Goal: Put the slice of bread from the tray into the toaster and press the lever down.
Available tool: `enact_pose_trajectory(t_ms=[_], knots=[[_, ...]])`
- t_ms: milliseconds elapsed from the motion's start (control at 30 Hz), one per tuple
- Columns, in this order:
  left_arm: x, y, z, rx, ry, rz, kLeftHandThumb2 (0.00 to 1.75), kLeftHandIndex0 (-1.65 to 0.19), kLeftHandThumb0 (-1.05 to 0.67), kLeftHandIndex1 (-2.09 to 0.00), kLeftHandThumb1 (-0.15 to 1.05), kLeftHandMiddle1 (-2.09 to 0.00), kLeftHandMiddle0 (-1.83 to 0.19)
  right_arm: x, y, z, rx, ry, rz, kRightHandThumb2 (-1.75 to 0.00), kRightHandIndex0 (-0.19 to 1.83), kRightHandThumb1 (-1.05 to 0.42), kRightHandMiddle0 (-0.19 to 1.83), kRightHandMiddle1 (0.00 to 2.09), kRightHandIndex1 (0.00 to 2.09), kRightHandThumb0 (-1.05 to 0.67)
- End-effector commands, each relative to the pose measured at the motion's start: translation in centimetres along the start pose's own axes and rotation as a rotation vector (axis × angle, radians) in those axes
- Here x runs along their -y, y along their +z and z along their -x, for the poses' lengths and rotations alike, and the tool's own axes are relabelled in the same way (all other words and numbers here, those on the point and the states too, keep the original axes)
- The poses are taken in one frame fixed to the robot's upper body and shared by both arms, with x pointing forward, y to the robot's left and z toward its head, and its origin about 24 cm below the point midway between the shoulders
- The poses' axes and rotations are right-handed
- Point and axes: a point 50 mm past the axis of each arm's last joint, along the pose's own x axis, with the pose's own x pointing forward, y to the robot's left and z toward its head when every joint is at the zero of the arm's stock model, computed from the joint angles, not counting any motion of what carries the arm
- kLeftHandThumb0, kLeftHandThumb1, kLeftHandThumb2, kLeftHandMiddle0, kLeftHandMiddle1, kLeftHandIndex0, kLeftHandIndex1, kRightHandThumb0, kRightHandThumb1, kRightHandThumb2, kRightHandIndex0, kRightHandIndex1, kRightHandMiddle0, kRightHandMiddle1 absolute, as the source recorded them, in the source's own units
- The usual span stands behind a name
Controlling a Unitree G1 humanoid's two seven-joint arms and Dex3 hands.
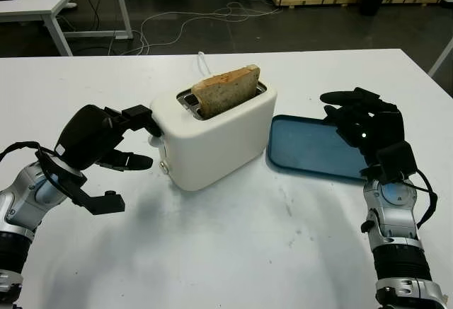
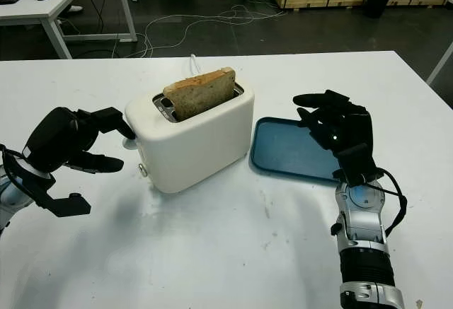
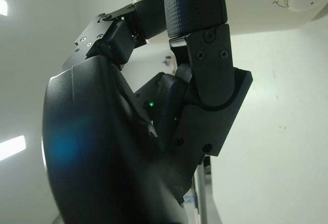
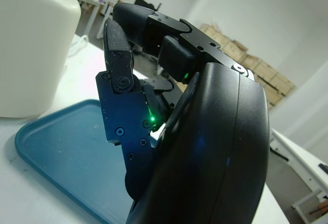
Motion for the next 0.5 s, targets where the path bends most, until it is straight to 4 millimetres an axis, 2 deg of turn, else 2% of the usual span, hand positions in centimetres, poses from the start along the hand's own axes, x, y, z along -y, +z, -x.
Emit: enact_pose_trajectory(t_ms=[0, 267, 467], knots=[[0.0, 0.0, 0.1, 0.002, -0.006, -0.002, 0.7, -0.4, -1.05, -1.31, 0.92, -1.75, -1.23, 0.1, 0.3, -0.1, 0.009, 0.002, 0.0, -0.14, 0.71, -0.92, 0.92, 0.54, 1.44, -0.41], [0.6, 0.2, 0.2, 0.006, -0.028, 0.032, 0.69, -0.38, -1.05, -1.28, 0.92, -1.75, -1.21, 0.2, 0.2, -0.1, 0.007, -0.001, 0.004, -0.14, 0.72, -0.92, 0.91, 0.56, 1.44, -0.4], [1.3, 0.3, 0.2, 0.014, -0.054, 0.038, 0.64, -0.46, -1.05, -1.24, 0.92, -1.75, -1.16, 0.3, 0.1, 0.0, 0.006, -0.003, -0.007, -0.14, 0.72, -0.92, 0.91, 0.57, 1.41, -0.4]])
